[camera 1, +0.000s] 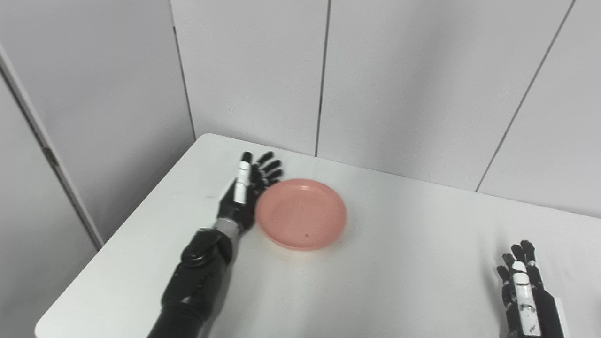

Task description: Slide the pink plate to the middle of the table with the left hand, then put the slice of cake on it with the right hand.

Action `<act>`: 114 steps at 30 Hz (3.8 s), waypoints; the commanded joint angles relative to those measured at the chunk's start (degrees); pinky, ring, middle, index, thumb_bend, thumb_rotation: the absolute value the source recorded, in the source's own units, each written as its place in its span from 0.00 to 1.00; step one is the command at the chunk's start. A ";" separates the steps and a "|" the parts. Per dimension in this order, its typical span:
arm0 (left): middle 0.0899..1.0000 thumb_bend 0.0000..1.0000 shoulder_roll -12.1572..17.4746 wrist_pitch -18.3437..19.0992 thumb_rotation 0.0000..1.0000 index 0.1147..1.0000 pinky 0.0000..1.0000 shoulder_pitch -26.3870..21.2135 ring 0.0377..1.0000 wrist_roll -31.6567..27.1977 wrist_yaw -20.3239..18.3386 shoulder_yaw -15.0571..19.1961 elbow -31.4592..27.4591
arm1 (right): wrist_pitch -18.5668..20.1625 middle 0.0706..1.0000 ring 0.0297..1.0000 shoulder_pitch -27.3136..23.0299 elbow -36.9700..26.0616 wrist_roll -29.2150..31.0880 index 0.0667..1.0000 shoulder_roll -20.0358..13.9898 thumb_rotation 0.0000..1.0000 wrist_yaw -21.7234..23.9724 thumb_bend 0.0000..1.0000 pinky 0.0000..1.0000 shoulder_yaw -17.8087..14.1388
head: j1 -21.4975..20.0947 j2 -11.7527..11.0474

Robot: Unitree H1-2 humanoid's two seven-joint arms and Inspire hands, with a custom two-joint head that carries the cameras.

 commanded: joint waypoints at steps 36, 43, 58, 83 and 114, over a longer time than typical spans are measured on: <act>1.00 0.79 -14.20 0.51 1.00 1.00 1.00 15.36 1.00 7.02 4.92 -7.36 -17.88 | -1.72 1.00 1.00 -3.50 1.71 -10.85 1.00 4.93 0.78 -5.52 0.55 1.00 4.78 | -40.21 11.68; 0.98 0.78 -14.99 0.23 1.00 0.97 0.97 16.67 0.98 10.13 6.79 -8.59 -19.84 | -1.05 0.95 0.95 -6.01 0.85 -15.67 0.96 1.71 0.77 -7.52 0.64 0.97 4.32 | -40.70 12.55; 0.99 0.80 -14.05 -3.91 1.00 1.00 1.00 15.34 1.00 11.61 5.64 -9.35 -16.48 | 12.77 0.73 0.75 -11.37 -14.17 -29.35 0.73 -13.34 0.35 -9.18 0.63 0.69 -2.29 | -43.97 11.41; 0.98 0.76 -8.87 -8.75 1.00 0.98 1.00 12.68 0.99 7.68 -1.13 -7.68 -8.61 | 32.30 0.83 0.83 -13.44 -16.28 -69.56 0.84 -16.36 0.42 11.22 0.83 0.75 -6.44 | -56.17 9.03; 0.98 0.76 -9.94 -7.32 1.00 0.97 0.97 13.87 0.98 8.89 0.79 -8.35 -12.64 | 32.31 0.81 0.78 -13.62 -12.69 -79.02 0.84 -19.17 0.25 33.84 0.83 0.71 -11.05 | -54.52 10.39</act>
